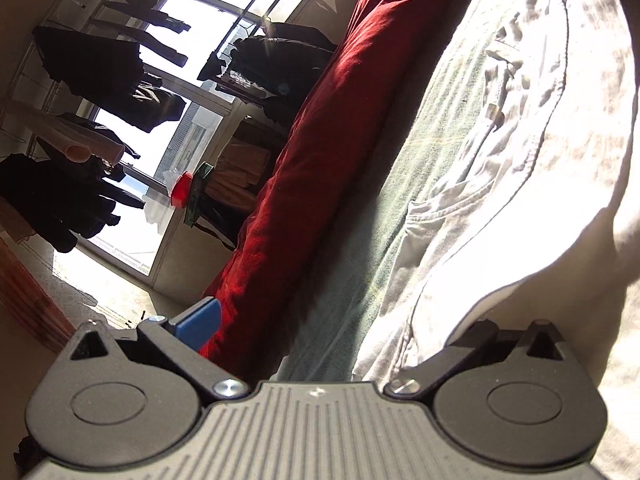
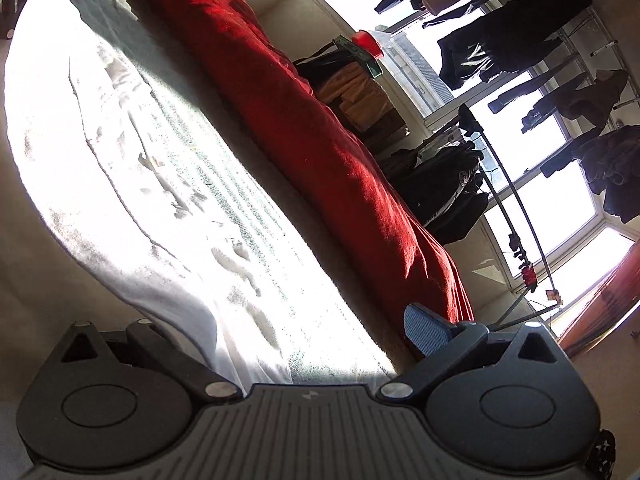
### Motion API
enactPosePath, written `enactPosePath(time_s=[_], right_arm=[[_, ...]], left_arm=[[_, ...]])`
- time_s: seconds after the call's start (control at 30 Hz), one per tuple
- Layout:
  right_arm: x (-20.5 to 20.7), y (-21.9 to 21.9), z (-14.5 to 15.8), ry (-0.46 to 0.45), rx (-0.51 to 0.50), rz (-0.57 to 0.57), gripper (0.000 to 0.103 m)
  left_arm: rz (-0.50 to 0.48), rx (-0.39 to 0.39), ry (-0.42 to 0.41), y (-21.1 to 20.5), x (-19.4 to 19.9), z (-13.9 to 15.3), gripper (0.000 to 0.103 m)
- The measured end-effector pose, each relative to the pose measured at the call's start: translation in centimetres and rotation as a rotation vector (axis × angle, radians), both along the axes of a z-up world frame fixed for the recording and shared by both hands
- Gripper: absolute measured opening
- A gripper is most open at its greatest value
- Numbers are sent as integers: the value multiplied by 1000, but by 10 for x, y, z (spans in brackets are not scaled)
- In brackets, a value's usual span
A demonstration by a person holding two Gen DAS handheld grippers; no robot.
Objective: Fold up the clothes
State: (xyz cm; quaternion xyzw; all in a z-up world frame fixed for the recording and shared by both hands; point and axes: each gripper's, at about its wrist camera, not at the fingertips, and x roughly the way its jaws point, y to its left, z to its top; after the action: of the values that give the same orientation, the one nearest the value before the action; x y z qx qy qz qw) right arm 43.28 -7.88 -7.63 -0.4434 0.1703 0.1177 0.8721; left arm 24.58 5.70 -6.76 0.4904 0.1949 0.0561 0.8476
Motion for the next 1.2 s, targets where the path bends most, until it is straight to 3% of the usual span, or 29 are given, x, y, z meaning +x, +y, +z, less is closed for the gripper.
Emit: enactPosePath(time_s=[0.17,0.33,0.5,0.63,0.83,0.97,1.13,1.2], right_arm=[[1,-24,17,165,152,1,103],[-17,-49,30,268,223,10,103],[-2,-61,37,263,278,-23,103],[25,-67,43,268,340,-61,103],[63,-80,47,341,490,-100,103],[76,-90,50,380,592,-103,103],[51,-92,69,316,629,-33,103],[45,-93,79,295,650,-24,103]], left_arm=[[-9,-43,38,8,-15,9,101],[-3,-93,67,18,-35,21,102],[39,-178,57,28,-25,35,102],[80,-251,44,32,5,43,102],[148,-360,52,39,40,38,102],[156,-450,47,44,32,43,102],[141,-432,58,43,3,48,102],[129,-460,72,43,-8,53,102]])
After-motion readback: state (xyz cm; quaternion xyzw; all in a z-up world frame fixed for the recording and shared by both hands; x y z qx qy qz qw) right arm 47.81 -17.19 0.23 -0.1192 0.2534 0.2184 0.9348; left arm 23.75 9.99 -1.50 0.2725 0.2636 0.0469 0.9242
